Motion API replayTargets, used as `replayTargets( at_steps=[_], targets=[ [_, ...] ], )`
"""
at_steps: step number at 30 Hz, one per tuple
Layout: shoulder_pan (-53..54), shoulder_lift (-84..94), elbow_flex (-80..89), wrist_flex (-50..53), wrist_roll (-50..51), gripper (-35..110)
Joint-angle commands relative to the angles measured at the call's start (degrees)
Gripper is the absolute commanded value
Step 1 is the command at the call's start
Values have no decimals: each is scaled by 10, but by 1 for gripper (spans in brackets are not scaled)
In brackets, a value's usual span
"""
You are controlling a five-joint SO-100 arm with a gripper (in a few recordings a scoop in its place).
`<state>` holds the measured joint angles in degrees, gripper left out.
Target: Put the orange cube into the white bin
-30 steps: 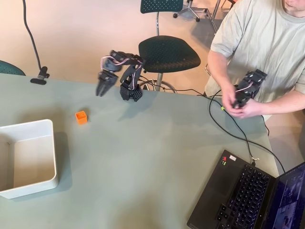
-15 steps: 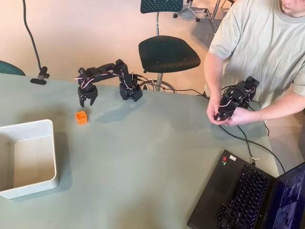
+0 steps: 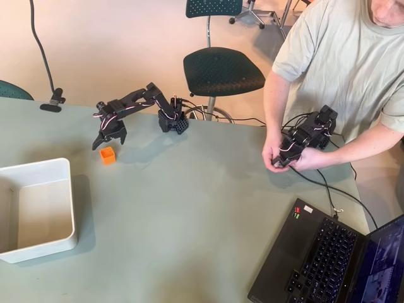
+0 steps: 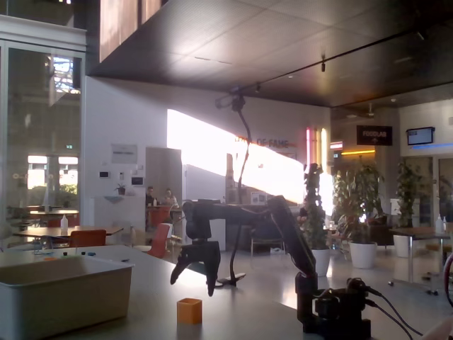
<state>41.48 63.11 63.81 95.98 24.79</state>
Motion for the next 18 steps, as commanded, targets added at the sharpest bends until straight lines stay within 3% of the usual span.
replayTargets(
  at_steps=[1,18],
  targets=[
    [1,-9,-21,-15,-4,72],
    [1,-92,-21,-64,-5,71]
  ],
)
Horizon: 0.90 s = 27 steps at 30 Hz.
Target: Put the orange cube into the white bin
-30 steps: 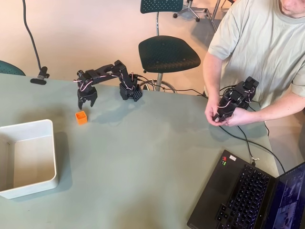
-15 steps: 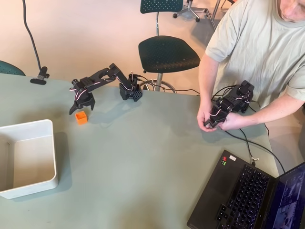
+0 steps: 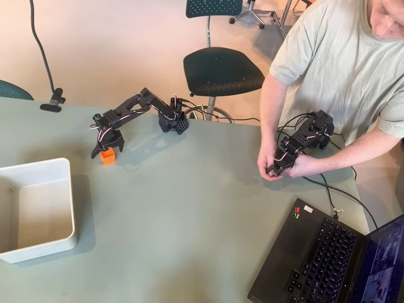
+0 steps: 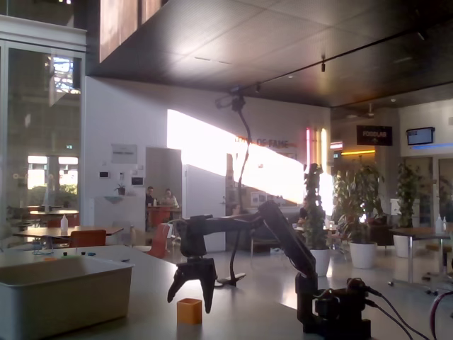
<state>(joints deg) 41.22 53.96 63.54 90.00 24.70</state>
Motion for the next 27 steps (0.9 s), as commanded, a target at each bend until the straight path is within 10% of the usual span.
replayTargets(
  at_steps=[1,27],
  targets=[
    [4,-5,-18,-9,-4,71],
    [34,-3,-18,-28,2,45]
  ],
)
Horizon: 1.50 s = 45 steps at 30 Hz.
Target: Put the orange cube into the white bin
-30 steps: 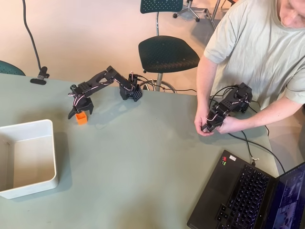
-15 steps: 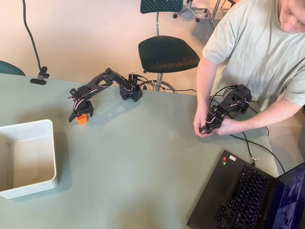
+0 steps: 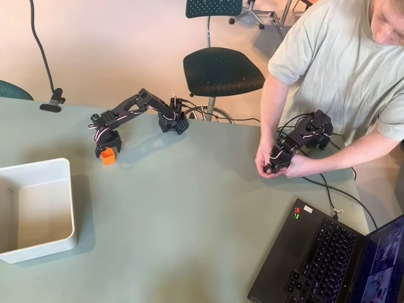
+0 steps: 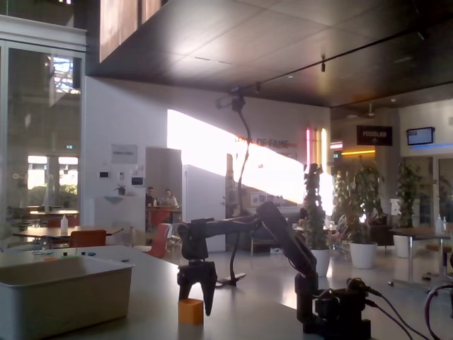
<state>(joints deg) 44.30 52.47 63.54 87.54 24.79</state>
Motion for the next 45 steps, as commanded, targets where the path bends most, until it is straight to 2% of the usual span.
replayTargets(
  at_steps=[1,45],
  targets=[
    [4,12,-18,-4,1,45],
    [-4,12,-32,-4,2,43]
  ],
)
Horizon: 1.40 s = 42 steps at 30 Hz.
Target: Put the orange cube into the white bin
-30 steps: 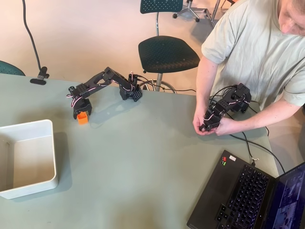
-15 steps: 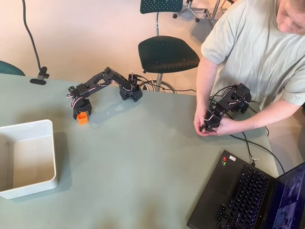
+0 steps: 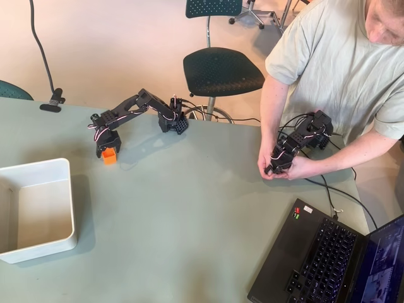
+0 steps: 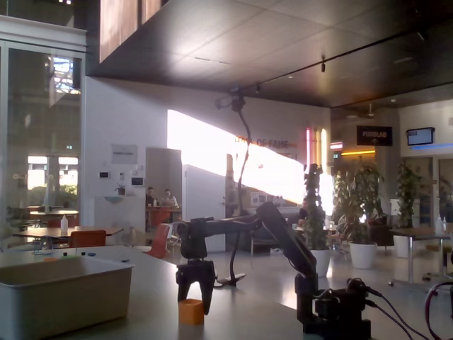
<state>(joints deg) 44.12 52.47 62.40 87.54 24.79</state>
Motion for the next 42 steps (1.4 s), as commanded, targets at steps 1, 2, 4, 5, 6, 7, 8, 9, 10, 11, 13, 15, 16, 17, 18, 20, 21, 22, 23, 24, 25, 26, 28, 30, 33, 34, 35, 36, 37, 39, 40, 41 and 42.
replayTargets(
  at_steps=[1,2,4,5,6,7,8,9,10,11,13,15,16,17,18,20,21,22,23,24,25,26,28,30,33,34,35,36,37,39,40,41,42],
  targets=[
    [-3,12,-20,-4,2,41],
    [-3,12,-20,-4,2,38],
    [-4,13,-23,-4,2,33],
    [-4,13,-27,-4,2,31],
    [-4,12,-32,-4,2,30],
    [-4,11,-35,-4,2,30],
    [-4,11,-35,-4,2,30],
    [-4,12,-35,-4,2,30],
    [-4,12,-35,-4,2,30],
    [-4,11,-35,-4,2,30],
    [-4,6,-35,-4,2,30],
    [-4,6,-35,-4,2,29],
    [-4,8,-35,-4,2,29],
    [-4,11,-36,-4,2,29],
    [-4,11,-40,-4,2,30],
    [-3,5,-54,-4,2,30],
    [-3,4,-61,-4,2,30],
    [-1,3,-64,-4,2,29],
    [2,4,-66,-4,2,29],
    [5,4,-67,-4,2,30],
    [7,5,-67,-5,2,30],
    [9,6,-67,-10,2,30],
    [26,10,-66,-25,3,29],
    [47,13,-66,-30,2,29],
    [77,25,-76,-31,1,30],
    [84,26,-88,-31,1,30],
    [90,28,-102,-31,-1,29],
    [91,28,-120,-31,-2,29],
    [91,29,-141,-31,-4,29],
    [92,29,-200,-31,-4,29],
    [92,29,-235,-31,-4,29],
    [92,29,-271,-31,-4,29],
    [92,28,-308,-31,-4,29]
  ],
)
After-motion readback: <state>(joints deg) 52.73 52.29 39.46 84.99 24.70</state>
